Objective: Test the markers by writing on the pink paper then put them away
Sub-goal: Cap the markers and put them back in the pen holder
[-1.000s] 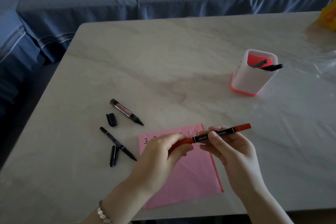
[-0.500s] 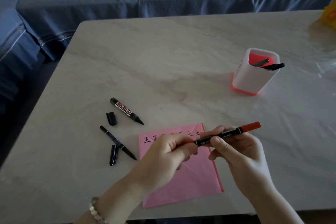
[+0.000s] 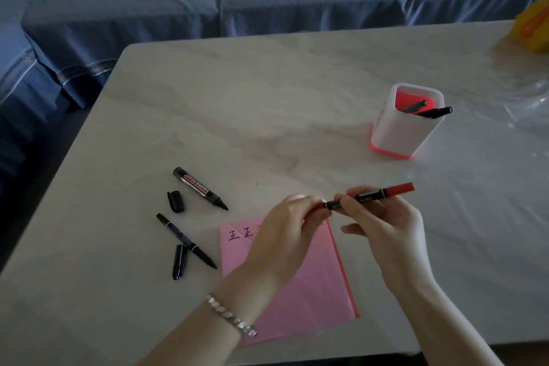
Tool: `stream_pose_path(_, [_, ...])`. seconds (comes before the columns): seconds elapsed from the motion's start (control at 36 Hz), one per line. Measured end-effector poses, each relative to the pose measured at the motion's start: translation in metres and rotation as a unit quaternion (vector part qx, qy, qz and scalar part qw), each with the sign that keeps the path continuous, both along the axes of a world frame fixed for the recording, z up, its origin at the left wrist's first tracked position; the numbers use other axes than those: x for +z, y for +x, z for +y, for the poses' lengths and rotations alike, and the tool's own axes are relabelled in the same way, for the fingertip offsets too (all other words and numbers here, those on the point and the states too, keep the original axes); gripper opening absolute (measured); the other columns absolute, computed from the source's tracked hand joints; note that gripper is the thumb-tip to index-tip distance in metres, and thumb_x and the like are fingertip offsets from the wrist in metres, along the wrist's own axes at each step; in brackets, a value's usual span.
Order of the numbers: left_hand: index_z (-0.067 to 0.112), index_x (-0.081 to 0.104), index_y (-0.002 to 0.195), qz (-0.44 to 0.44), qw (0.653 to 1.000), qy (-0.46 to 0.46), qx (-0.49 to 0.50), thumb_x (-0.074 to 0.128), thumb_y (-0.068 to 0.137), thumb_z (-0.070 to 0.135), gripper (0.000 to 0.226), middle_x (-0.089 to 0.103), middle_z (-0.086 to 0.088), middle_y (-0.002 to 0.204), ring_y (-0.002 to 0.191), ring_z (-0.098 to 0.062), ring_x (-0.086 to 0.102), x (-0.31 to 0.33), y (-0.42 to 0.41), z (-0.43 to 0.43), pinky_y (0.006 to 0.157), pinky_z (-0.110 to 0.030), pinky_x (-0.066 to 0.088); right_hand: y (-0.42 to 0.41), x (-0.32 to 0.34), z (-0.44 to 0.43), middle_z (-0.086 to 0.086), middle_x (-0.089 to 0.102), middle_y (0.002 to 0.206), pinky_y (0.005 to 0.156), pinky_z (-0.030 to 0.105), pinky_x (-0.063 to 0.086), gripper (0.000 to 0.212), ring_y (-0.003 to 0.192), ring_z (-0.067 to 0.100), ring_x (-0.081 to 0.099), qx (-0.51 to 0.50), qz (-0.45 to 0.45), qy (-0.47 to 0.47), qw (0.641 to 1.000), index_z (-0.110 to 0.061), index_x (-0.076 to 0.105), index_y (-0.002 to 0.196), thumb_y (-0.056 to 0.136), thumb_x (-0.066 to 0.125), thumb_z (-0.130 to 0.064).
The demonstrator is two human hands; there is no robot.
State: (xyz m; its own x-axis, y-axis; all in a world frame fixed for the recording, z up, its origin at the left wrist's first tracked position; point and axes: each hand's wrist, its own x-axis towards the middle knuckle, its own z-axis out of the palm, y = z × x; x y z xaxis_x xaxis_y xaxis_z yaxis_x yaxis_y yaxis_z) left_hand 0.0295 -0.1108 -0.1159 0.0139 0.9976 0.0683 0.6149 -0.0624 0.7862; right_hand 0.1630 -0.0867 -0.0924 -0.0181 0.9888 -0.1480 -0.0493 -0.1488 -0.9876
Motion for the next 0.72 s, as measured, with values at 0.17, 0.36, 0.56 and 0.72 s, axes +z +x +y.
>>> stream_pose_path(0.17, [0.021, 0.057, 0.118, 0.042, 0.999, -0.016, 0.03, 0.044, 0.095, 0.024, 0.026, 0.054, 0.008, 0.11, 0.097, -0.003, 0.052, -0.001, -0.008, 0.004, 0.087, -0.02, 0.043, 0.019, 0.011, 0.043, -0.027, 0.068, 0.067, 0.068, 0.013, 0.047, 0.014, 0.07, -0.006, 0.062, -0.049, -0.134, 0.193, 0.971, -0.018, 0.07, 0.078, 0.08, 0.067, -0.005])
stream_pose_path(0.36, [0.023, 0.066, 0.098, 0.031, 0.994, -0.017, 0.1, 0.048, 0.092, 0.013, 0.021, 0.063, 0.013, 0.093, 0.085, 0.003, 0.058, -0.002, -0.032, -0.004, 0.075, -0.013, 0.047, 0.054, 0.036, 0.125, 0.008, 0.07, 0.093, 0.066, 0.029, 0.05, 0.013, 0.068, 0.01, 0.059, -0.242, -0.253, 0.287, 0.892, -0.039, 0.061, 0.079, 0.077, 0.062, -0.026])
stream_pose_path(0.56, [0.04, 0.058, 0.081, -0.036, 0.991, -0.017, 0.125, 0.052, 0.091, 0.012, 0.03, 0.065, 0.016, 0.089, 0.084, 0.004, 0.057, -0.004, -0.047, -0.012, 0.068, -0.01, 0.046, 0.049, 0.016, 0.149, 0.006, 0.071, 0.1, 0.08, 0.033, 0.047, 0.021, 0.099, 0.026, 0.061, -0.153, -0.392, 0.105, 0.901, -0.02, 0.068, 0.099, 0.079, 0.062, -0.024])
stream_pose_path(0.72, [0.039, 0.059, 0.08, -0.036, 0.987, -0.018, 0.154, 0.054, 0.09, 0.012, 0.03, 0.066, 0.014, 0.086, 0.079, 0.002, 0.06, -0.01, -0.064, -0.019, 0.064, -0.01, 0.045, 0.044, 0.017, 0.119, 0.007, 0.064, 0.106, 0.071, 0.027, 0.038, 0.032, 0.09, 0.028, 0.058, -0.155, -0.383, 0.163, 0.896, -0.019, 0.06, 0.108, 0.076, 0.062, -0.015])
